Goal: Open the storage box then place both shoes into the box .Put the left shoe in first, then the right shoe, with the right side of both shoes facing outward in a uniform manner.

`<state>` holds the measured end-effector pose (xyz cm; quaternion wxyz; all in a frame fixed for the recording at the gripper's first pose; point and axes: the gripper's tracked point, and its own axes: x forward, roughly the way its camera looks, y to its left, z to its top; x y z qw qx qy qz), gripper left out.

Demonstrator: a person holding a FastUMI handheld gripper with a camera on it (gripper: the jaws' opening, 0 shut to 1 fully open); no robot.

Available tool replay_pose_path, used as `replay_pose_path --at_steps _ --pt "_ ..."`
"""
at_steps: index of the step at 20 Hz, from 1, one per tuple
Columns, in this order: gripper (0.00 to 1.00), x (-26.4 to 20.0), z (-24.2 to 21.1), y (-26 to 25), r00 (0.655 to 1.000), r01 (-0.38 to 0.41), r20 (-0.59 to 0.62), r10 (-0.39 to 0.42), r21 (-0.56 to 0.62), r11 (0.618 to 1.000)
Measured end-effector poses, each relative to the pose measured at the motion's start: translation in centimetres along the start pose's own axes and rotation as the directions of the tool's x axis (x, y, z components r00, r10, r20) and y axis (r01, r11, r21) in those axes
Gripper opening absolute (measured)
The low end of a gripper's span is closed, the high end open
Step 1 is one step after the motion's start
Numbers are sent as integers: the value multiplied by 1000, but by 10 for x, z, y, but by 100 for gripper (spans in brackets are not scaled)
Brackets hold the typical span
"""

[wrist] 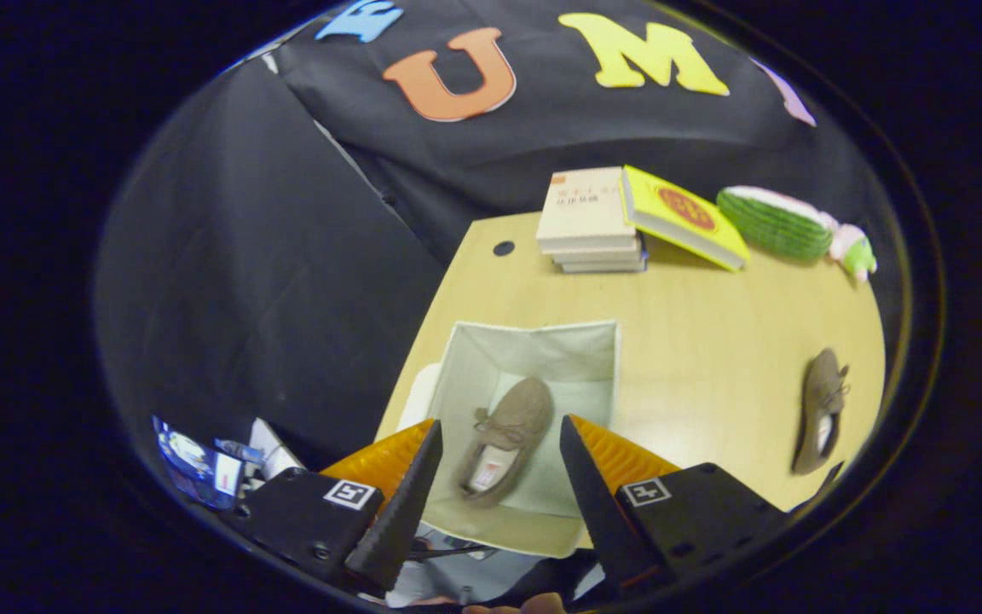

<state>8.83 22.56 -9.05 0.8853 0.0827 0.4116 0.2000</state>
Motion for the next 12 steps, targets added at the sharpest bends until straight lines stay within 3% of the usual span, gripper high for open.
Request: replay_pose_path --at_steps 5,12 --pt "95 -65 20 -72 982 131 143 -119 -77 988" --pt "97 -128 3 -210 953 262 152 -263 26 965"
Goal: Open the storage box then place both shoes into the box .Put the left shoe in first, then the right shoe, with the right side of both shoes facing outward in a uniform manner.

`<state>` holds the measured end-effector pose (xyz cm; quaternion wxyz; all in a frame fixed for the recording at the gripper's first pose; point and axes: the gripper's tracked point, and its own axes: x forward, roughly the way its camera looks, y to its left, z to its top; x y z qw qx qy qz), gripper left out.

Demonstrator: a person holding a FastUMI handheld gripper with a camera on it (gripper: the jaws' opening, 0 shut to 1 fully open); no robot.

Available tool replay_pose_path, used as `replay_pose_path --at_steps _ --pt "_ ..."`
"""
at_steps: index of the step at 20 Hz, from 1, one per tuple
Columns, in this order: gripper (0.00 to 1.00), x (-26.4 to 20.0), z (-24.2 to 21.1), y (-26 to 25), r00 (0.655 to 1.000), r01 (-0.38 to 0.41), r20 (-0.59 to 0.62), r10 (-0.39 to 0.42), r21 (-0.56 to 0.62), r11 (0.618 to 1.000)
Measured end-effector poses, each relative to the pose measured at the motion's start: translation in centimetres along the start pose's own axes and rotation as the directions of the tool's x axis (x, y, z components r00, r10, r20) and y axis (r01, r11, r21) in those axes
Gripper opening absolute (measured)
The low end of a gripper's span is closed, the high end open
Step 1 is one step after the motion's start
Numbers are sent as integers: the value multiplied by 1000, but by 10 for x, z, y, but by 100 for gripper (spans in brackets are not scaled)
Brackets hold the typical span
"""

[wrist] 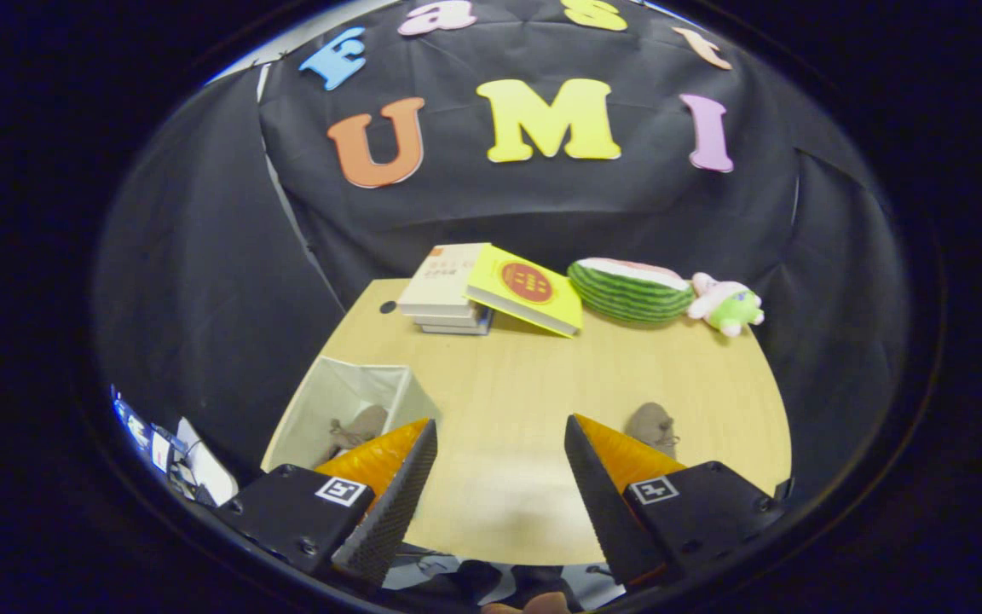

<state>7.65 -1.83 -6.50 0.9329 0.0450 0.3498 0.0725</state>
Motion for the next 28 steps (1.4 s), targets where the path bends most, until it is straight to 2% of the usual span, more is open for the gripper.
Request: replay_pose_path --at_steps 3,5,11,17,24,28 --pt "97 2 -21 -64 996 70 -64 -67 47 996" --pt "97 8 -33 -94 991 89 -110 -79 88 992" --pt "97 46 -71 -153 970 80 -240 -42 149 986" --pt "97 80 -113 -186 921 70 -390 9 187 980" --pt "95 116 -157 -205 842 47 -535 62 189 981" --pt "87 129 -166 -209 810 31 -579 97 207 978"
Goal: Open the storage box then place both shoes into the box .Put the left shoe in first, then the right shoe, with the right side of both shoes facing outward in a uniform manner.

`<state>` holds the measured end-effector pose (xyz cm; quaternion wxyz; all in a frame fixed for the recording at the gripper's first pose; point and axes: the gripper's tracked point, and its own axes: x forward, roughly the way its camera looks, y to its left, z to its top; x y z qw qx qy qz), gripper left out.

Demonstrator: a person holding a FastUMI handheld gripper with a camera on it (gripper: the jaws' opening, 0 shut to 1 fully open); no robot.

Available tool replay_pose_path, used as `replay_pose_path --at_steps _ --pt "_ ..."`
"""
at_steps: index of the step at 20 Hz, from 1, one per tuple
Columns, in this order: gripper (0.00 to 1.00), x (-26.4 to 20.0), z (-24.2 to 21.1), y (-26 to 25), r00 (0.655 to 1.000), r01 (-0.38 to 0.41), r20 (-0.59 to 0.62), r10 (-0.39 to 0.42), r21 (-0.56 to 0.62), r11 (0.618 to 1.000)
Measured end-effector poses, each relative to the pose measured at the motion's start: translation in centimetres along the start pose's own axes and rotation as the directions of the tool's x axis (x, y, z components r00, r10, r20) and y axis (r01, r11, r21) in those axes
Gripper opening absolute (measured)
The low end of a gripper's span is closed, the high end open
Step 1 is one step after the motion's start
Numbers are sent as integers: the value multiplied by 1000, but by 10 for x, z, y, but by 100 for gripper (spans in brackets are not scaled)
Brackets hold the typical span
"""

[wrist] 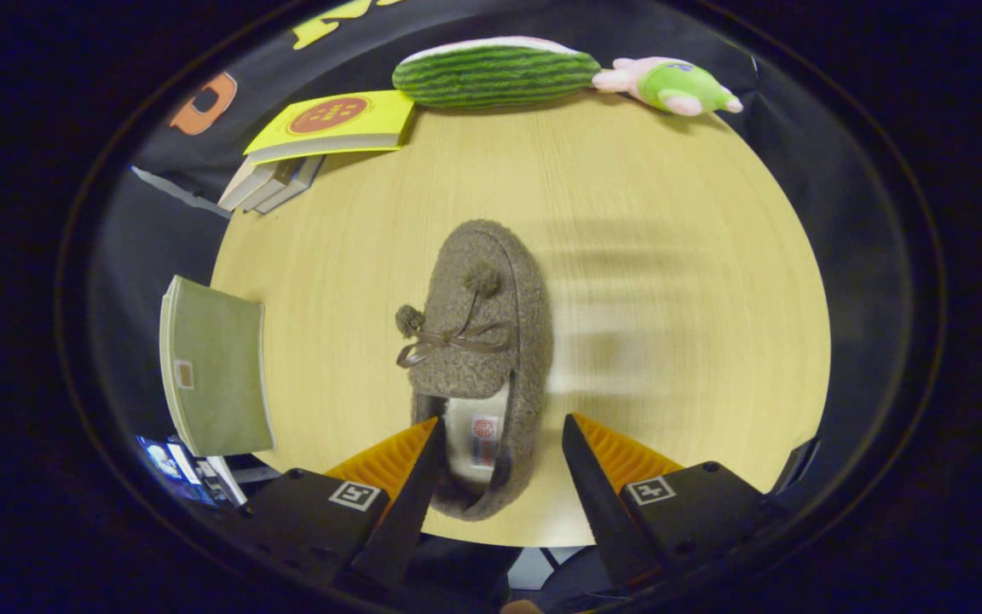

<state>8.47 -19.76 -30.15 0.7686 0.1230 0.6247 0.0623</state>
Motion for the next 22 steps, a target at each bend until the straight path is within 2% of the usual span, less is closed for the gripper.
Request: replay_pose_path --at_steps 2,4,7,9,11,16,22 --pt "81 7 1 -8 1000 4 -22 -4 5 1000" --pt "71 13 -1 -9 999 -11 -43 13 33 999" --pt "38 21 -7 -8 997 -36 -69 43 98 995" --pt "28 17 -6 -11 998 -24 -58 30 103 994" --pt "9 14 -7 -11 998 -10 -56 16 106 994" --pt "6 -10 -21 26 994 -84 -58 94 161 983" --pt "6 -68 -24 130 977 -210 -10 215 160 964"
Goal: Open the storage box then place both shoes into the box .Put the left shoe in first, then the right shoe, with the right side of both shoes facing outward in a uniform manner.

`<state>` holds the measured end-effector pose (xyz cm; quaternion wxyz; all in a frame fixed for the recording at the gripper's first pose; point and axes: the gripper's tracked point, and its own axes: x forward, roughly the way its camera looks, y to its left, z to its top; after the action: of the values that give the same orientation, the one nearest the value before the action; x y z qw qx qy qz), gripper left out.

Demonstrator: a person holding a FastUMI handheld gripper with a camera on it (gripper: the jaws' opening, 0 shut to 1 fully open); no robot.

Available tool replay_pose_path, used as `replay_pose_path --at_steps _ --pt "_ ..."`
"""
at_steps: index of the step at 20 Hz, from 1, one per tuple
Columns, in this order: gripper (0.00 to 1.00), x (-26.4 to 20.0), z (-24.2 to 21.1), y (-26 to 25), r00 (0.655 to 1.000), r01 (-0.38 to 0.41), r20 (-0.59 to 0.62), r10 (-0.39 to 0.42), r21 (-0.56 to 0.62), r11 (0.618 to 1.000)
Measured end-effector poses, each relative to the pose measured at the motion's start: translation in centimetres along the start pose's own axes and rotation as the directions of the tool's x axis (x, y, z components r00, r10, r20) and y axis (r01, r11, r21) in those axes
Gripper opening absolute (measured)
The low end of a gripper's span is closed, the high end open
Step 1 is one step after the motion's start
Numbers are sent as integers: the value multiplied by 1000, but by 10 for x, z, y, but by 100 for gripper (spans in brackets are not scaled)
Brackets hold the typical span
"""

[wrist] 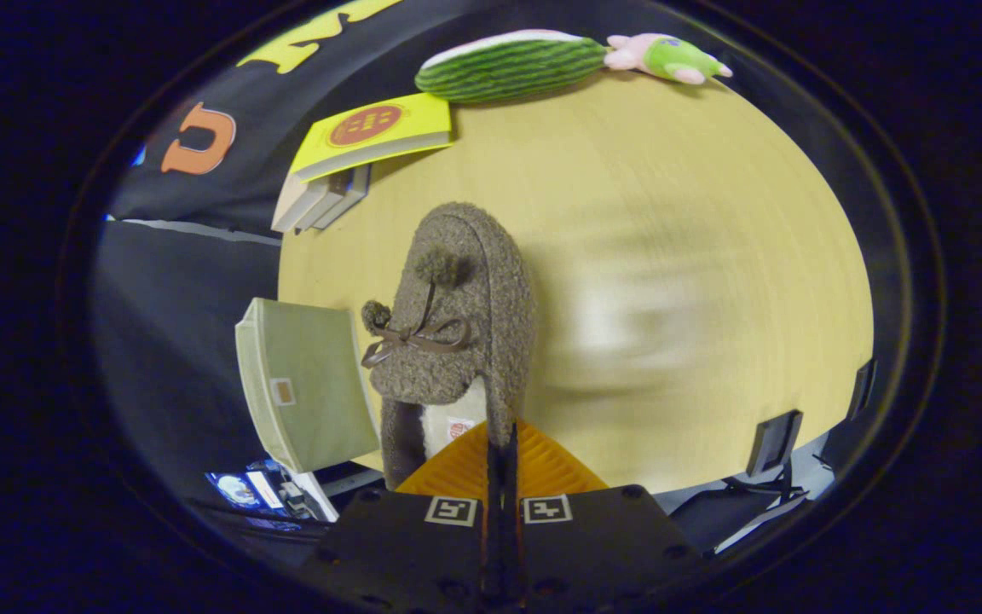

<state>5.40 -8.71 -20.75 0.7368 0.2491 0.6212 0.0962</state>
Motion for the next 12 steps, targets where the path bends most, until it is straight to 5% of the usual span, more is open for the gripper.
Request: replay_pose_path --at_steps 5,12 --pt "6 -25 -18 112 997 -70 21 71 -48 996" --pt "6 3 -46 263 990 -141 12 144 -133 981"
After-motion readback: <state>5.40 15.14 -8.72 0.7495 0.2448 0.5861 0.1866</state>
